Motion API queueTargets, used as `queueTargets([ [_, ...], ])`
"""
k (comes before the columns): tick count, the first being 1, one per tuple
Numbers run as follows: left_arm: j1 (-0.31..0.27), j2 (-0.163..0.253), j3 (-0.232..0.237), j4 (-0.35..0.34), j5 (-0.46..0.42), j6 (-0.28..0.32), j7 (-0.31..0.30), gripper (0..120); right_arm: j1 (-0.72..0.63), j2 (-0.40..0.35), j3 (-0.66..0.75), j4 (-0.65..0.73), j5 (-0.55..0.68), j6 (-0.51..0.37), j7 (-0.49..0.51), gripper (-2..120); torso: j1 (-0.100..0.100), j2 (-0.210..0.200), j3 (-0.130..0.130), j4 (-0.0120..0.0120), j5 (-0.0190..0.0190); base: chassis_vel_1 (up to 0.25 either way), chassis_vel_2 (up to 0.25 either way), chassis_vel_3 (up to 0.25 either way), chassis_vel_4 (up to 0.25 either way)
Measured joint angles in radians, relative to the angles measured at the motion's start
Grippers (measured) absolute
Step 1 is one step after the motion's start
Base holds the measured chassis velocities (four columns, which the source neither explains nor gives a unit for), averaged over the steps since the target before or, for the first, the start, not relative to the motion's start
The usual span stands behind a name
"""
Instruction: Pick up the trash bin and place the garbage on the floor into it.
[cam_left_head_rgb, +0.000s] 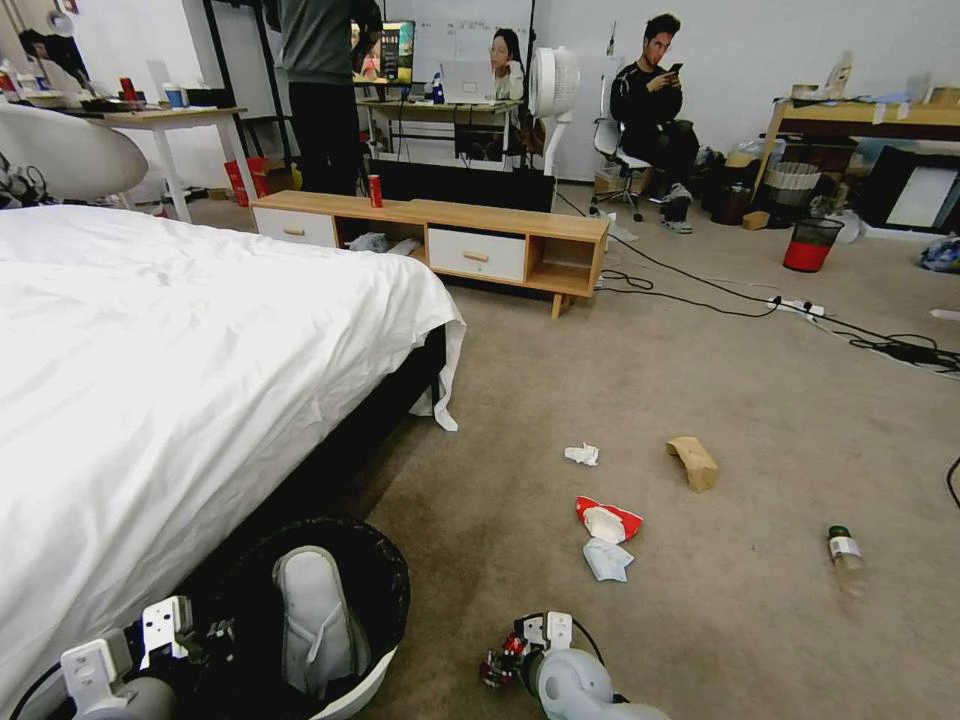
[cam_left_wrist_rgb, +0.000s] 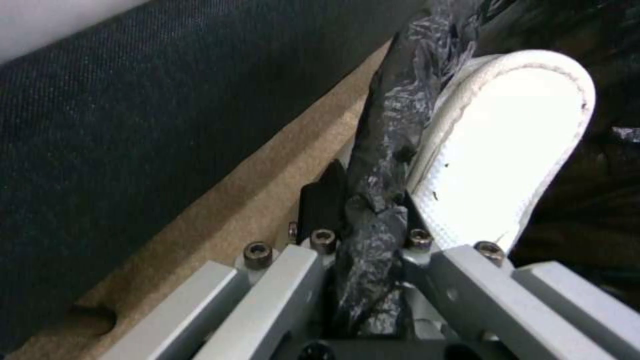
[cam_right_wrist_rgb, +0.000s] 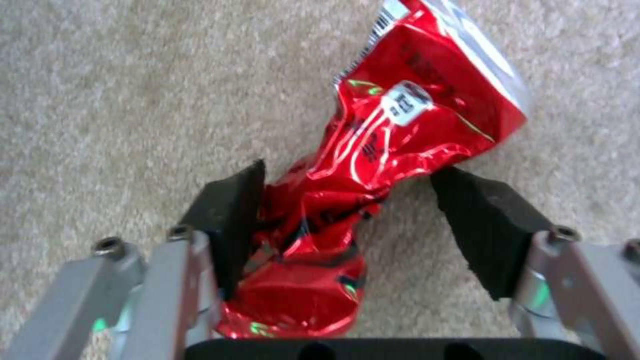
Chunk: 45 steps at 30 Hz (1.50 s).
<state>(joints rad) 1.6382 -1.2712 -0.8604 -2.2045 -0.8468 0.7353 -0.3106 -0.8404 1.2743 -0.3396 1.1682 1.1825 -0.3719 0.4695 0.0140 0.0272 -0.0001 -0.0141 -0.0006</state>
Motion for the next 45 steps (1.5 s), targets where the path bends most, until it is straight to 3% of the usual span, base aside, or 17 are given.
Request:
queueTargets([
  [10,0.0,0.003,0.001,0.0,-0.002,0.0,0.001,2,0.004,0.016,-0.001,-0.022,-0.022,0.006,-0.003,42,0.0,0.0,0.0,-0.0001,0.0002,0.0,0.0,0.0,0.0],
  [14,-0.002,0.001,0.002,0.003,-0.002,0.0,0.001,2,-0.006,0.003,-0.006,-0.002,-0.027,0.006,-0.004,35,0.0,0.0,0.0,0.001,0.0011,0.0,0.0,0.0,0.0],
  [19,-0.003,0.001,0.003,0.004,-0.001,0.0,0.002,2,-0.017,-0.023,-0.007,0.021,-0.03,0.006,-0.004,25,0.0,0.0,0.0,0.0005,0.0012,0.0,0.0,0.0,0.0],
  [27,-0.003,0.001,0.005,0.003,0.001,0.0,0.002,2,-0.029,-0.055,-0.002,0.048,-0.038,0.009,-0.001,19,0.0,0.0,0.0,0.0003,0.0009,0.0,0.0,0.0,0.0],
  [33,-0.002,0.0,0.006,0.003,0.002,0.0,0.002,2,-0.045,-0.118,0.008,0.11,-0.047,0.011,0.009,19,0.0,0.0,0.0,0.0002,0.0008,0.0,0.0,0.0,0.0],
  [35,-0.002,0.0,0.008,0.002,0.003,0.0,0.001,2,-0.059,-0.189,0.019,0.168,-0.048,0.015,0.017,19,0.0,0.0,0.0,0.0001,0.0007,0.0,0.0,0.0,0.0],
  [38,-0.003,0.0,0.009,0.002,0.003,0.0,0.001,2,-0.065,-0.218,0.027,0.195,-0.05,0.017,0.019,19,0.0,0.0,0.0,0.0001,0.0006,0.0,0.0,0.0,0.0],
  [45,-0.011,0.003,0.023,-0.018,-0.039,0.0,-0.016,2,-0.107,-0.383,0.109,0.42,-0.104,0.046,0.011,19,0.0,0.0,0.0,0.0001,0.0007,0.0,0.0,0.0,0.0],
])
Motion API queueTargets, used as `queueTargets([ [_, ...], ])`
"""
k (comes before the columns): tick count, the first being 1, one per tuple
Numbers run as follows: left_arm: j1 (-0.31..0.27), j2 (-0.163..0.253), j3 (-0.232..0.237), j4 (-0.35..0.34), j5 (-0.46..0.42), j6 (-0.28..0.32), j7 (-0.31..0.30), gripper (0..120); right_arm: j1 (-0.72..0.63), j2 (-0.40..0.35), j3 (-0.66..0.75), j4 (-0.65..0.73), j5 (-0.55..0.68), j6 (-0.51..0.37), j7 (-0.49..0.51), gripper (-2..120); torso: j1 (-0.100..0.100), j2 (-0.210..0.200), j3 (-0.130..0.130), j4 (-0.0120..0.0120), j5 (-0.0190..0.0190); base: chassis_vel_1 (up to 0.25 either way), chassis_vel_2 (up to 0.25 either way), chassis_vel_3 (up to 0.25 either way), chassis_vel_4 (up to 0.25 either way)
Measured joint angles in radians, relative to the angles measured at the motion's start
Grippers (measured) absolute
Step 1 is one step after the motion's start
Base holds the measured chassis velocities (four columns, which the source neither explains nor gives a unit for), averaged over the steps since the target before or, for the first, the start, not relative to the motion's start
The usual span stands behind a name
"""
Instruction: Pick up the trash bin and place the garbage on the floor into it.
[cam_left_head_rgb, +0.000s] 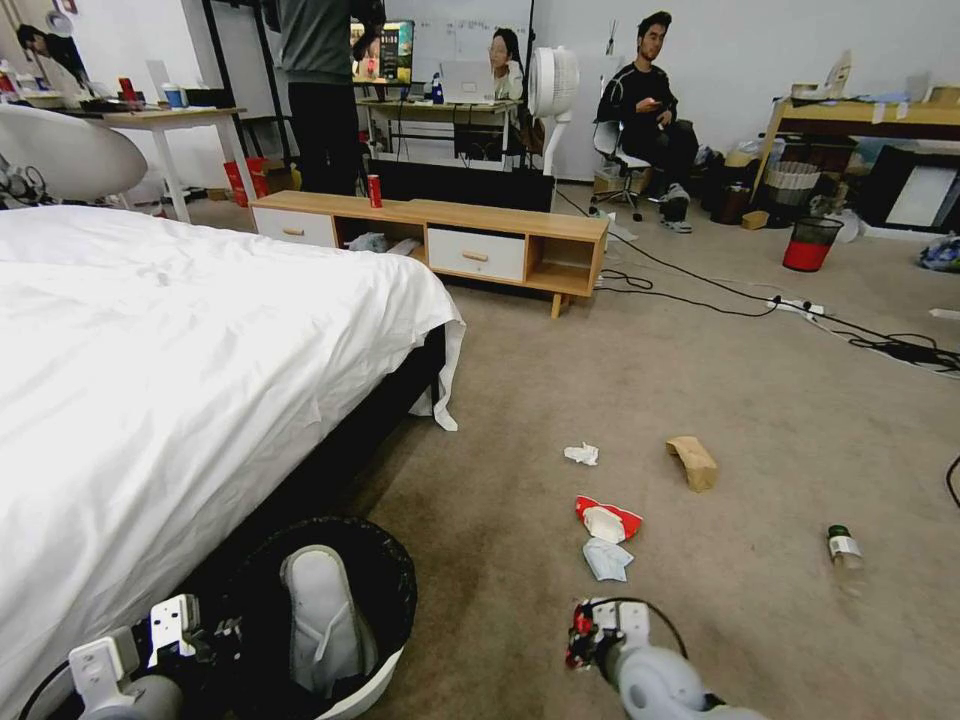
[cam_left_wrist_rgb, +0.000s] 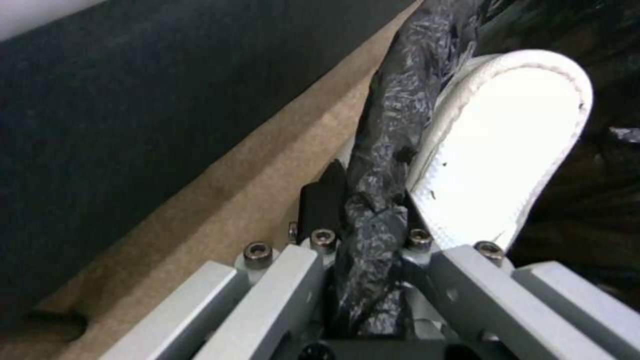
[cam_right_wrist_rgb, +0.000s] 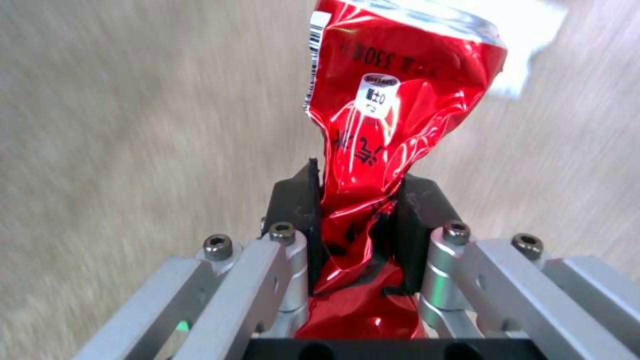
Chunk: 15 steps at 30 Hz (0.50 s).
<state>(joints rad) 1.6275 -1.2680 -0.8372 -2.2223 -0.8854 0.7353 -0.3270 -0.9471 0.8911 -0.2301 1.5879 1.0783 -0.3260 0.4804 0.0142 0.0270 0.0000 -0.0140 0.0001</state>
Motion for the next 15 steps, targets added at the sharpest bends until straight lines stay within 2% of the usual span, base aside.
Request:
queueTargets([
  [1,0.0,0.0,0.0,0.0,0.0,0.0,0.0,2,0.0,0.0,0.0,0.0,0.0,0.0,0.0,19,0.0,0.0,0.0,0.0,0.0,0.0,0.0,0.0,0.0],
  [4,-0.008,0.003,0.006,-0.01,-0.016,0.0,-0.005,2,-0.015,-0.08,0.06,0.125,-0.039,0.035,-0.038,19,0.0,0.0,0.0,0.0,-0.0001,0.0,0.0,0.0,0.0],
  [8,-0.014,0.007,0.01,-0.016,-0.03,0.0,-0.007,2,-0.017,-0.124,0.094,0.198,-0.051,0.056,-0.069,19,0.0,0.0,0.0,0.0001,0.0001,0.0,0.0,0.0,0.0],
  [11,-0.022,0.014,0.016,-0.03,-0.059,0.0,-0.017,2,0.021,-0.185,0.139,0.333,-0.042,0.083,-0.119,19,0.0,0.0,0.0,0.0,-0.0001,0.0,0.0,0.0,0.0],
  [15,-0.025,0.018,0.019,-0.035,-0.064,0.0,-0.019,2,0.072,-0.202,0.138,0.393,-0.028,0.099,-0.146,19,0.0,0.0,0.0,-0.0001,-0.0001,0.0,0.0,0.0,0.0],
])
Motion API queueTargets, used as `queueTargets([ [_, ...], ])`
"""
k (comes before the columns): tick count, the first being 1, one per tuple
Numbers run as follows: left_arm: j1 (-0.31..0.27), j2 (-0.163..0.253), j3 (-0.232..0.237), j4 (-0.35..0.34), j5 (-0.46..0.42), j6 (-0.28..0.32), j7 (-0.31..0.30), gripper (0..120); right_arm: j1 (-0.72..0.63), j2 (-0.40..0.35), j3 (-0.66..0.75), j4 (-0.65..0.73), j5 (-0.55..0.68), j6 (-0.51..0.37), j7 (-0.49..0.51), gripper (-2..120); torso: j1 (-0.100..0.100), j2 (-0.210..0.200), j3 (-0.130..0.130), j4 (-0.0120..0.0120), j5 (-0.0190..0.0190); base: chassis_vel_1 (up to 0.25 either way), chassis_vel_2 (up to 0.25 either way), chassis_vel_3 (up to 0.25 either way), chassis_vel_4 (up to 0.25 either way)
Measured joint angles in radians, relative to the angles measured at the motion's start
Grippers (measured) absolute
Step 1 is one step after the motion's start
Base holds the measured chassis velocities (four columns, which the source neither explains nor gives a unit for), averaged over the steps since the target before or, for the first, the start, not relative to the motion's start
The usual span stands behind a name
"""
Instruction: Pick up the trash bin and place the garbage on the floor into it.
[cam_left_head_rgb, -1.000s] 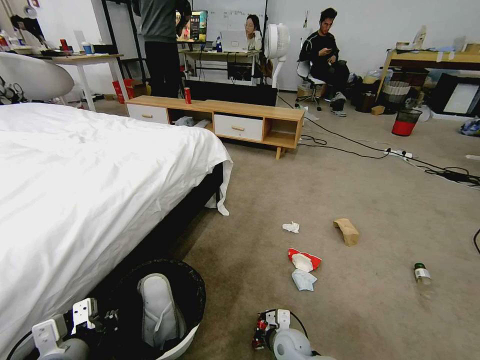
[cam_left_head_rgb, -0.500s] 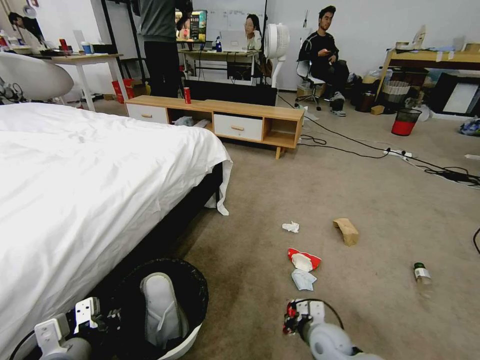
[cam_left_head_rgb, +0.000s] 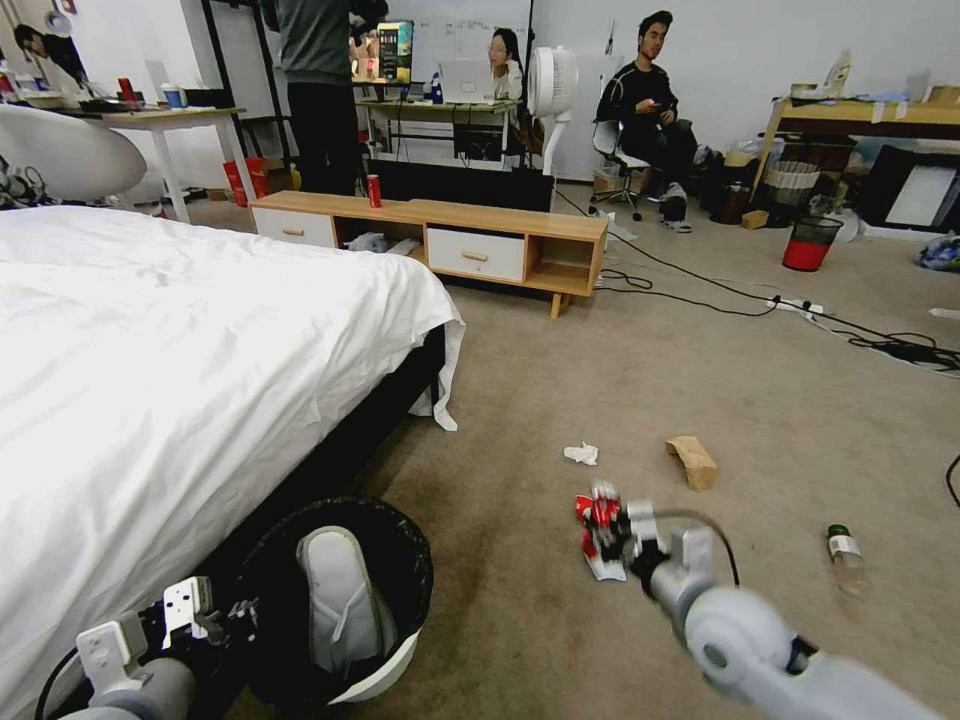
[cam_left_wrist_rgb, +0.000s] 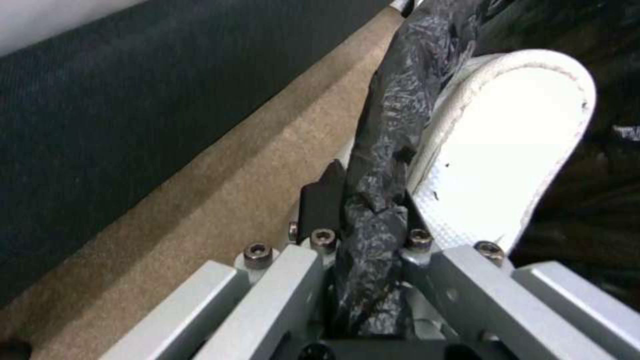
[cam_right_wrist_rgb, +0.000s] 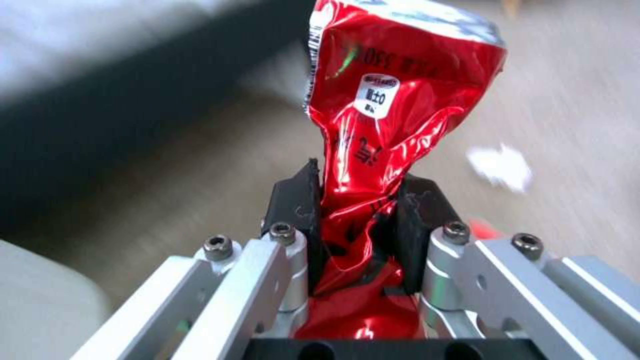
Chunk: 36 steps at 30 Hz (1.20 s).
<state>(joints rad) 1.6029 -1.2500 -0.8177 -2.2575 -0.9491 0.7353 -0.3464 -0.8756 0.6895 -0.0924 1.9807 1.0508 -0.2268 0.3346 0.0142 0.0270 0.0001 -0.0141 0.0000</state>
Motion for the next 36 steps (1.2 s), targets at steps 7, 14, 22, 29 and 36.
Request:
queueTargets([
  [7,-0.004,0.008,0.004,-0.02,-0.01,0.0,-0.002,2,0.321,0.009,-0.181,0.169,0.177,0.02,-0.041,19,0.0,0.0,0.0,0.0003,-0.0001,0.0,0.0,0.0,0.0],
  [14,-0.012,0.01,0.005,-0.022,-0.01,0.0,-0.002,2,0.456,0.065,-0.295,0.214,0.272,-0.048,-0.011,19,0.0,0.0,0.0,0.0002,-0.0002,0.0,0.0,0.0,0.0],
  [22,-0.019,0.018,0.006,-0.019,-0.011,0.0,0.001,2,0.6,0.142,-0.449,0.206,0.343,-0.138,0.044,19,0.0,0.0,0.0,0.0002,-0.0002,0.0,0.0,0.0,0.0],
  [29,-0.018,0.015,0.006,-0.02,-0.01,0.0,0.002,2,0.649,0.207,-0.544,0.177,0.366,-0.182,0.074,19,0.0,0.0,0.0,0.0003,-0.0002,0.0,0.0,0.0,0.0],
  [36,-0.015,0.012,0.003,-0.026,-0.01,0.0,0.002,2,0.681,0.254,-0.605,0.148,0.377,-0.202,0.085,19,0.0,0.0,0.0,0.0003,-0.0001,0.0,0.0,0.0,0.0],
])
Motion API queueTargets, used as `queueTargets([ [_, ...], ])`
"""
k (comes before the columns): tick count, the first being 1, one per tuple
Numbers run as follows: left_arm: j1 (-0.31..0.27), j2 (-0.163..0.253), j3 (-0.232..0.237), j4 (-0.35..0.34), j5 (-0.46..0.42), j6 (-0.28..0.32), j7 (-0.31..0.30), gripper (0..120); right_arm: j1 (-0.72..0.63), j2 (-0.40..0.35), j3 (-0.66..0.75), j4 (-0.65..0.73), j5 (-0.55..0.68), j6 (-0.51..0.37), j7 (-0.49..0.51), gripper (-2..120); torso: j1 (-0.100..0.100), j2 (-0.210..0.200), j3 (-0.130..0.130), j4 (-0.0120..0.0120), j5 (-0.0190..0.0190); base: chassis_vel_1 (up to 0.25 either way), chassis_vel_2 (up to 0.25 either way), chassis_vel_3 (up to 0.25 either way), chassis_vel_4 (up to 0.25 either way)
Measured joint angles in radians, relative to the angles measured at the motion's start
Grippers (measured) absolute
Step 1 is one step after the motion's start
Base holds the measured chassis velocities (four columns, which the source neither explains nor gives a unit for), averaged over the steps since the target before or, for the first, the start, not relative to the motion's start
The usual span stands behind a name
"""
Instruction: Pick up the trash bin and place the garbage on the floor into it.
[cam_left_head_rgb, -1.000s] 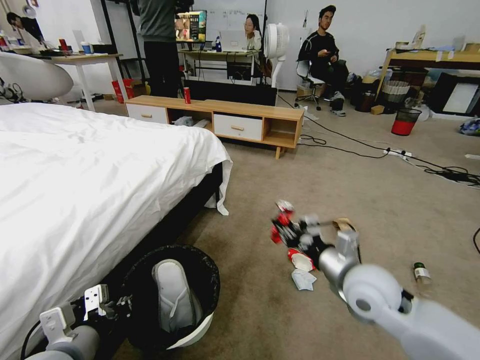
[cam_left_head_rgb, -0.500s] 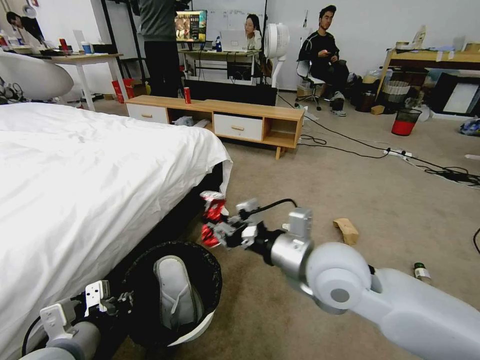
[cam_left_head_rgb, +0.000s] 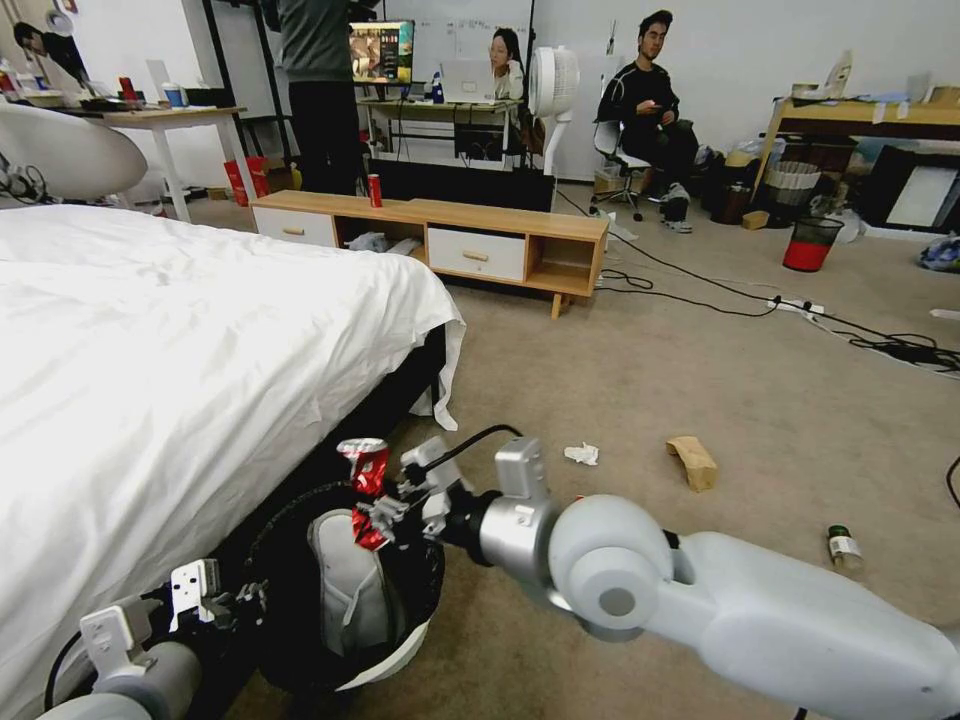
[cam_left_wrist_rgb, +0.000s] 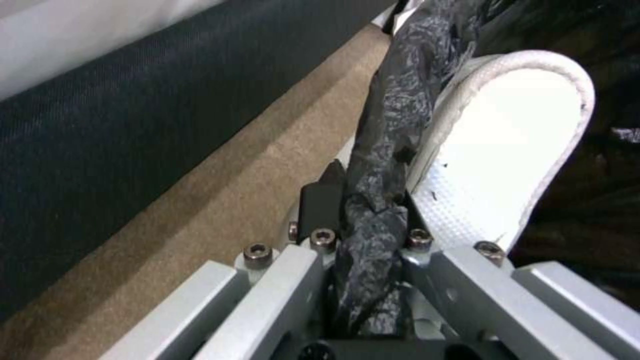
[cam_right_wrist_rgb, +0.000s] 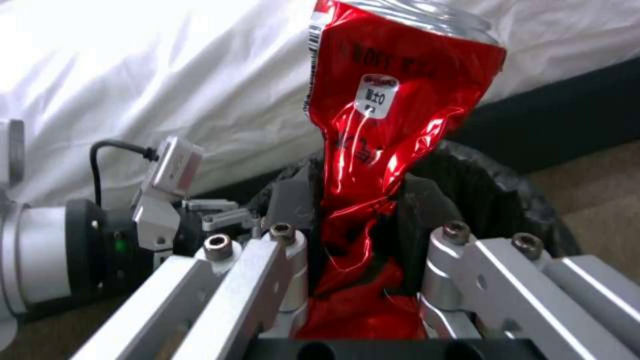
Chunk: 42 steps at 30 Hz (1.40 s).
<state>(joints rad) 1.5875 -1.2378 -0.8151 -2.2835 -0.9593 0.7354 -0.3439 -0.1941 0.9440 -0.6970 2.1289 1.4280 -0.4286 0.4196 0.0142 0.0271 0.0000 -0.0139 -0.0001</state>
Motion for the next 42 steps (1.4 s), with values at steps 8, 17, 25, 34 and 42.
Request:
queueTargets([
  [8,0.002,-0.004,-0.004,-0.007,0.0,0.0,0.001,2,0.004,0.035,-0.054,-0.042,-0.027,-0.006,0.008,19,0.0,0.0,0.0,0.0,0.0,0.0,0.0,0.0,0.0],
  [17,0.003,-0.004,-0.007,-0.008,0.0,0.0,0.001,2,0.003,0.05,-0.073,-0.062,-0.043,-0.006,0.008,19,0.0,0.0,0.0,-0.0001,0.0,0.0,0.0,0.0,0.0],
  [25,0.001,-0.004,-0.008,-0.009,-0.001,0.0,0.002,2,-0.004,0.054,-0.093,-0.08,-0.058,-0.005,0.008,20,0.0,0.0,0.0,0.0,0.0001,0.0,0.0,0.0,0.0],
  [34,0.001,-0.005,-0.009,-0.005,-0.002,0.0,0.003,2,-0.029,0.046,-0.097,-0.087,-0.087,0.001,0.008,46,0.0,0.0,0.0,-0.0001,0.0001,0.0,0.0,0.0,0.0],
  [42,0.003,-0.007,-0.009,0.0,-0.001,0.0,0.004,2,-0.042,0.043,-0.09,-0.094,-0.101,0.006,0.007,76,0.0,0.0,0.0,-0.0001,0.0001,0.0,0.0,0.0,0.0],
])
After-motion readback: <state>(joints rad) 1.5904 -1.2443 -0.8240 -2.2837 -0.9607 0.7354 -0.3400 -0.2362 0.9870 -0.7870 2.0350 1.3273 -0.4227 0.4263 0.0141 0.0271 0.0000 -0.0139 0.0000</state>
